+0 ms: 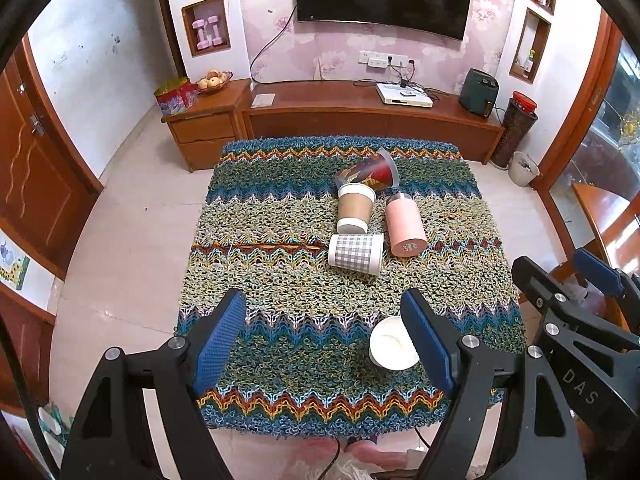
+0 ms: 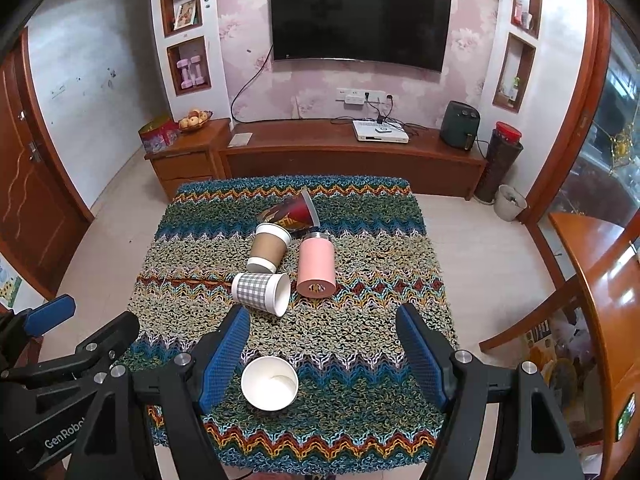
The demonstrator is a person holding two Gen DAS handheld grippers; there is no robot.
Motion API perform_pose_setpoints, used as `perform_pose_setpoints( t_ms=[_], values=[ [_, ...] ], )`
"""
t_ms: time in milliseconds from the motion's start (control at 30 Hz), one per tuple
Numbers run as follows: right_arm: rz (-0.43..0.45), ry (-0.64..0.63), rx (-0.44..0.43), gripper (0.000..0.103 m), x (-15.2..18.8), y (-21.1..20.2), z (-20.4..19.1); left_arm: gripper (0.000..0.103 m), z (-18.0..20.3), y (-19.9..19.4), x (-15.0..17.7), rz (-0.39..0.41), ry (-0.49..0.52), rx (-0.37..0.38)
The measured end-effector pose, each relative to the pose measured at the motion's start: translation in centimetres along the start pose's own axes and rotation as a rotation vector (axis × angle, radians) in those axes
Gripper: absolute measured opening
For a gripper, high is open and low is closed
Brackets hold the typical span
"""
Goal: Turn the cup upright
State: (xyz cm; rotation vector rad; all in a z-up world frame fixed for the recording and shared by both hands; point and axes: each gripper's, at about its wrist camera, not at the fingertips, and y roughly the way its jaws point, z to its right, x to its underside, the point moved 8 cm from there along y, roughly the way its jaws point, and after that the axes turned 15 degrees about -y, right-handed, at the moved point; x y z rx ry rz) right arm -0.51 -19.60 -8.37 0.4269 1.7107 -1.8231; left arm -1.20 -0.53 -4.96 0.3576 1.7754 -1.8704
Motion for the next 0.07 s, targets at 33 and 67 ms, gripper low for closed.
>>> perform_pose_setpoints(
  t_ms=[33,67],
  values=[
    [0.000,0.001,0.000,0.076,-0.03,0.01,0.00,0.082,-0.01,0.00,0.01,-0.001,-0.001,-0.001],
    [0.000,0.000,0.001,0.076,-0.03,0.01,0.02,0.082,0.00,0.01,0.02,-0.002,0.000,-0.002]
  ],
)
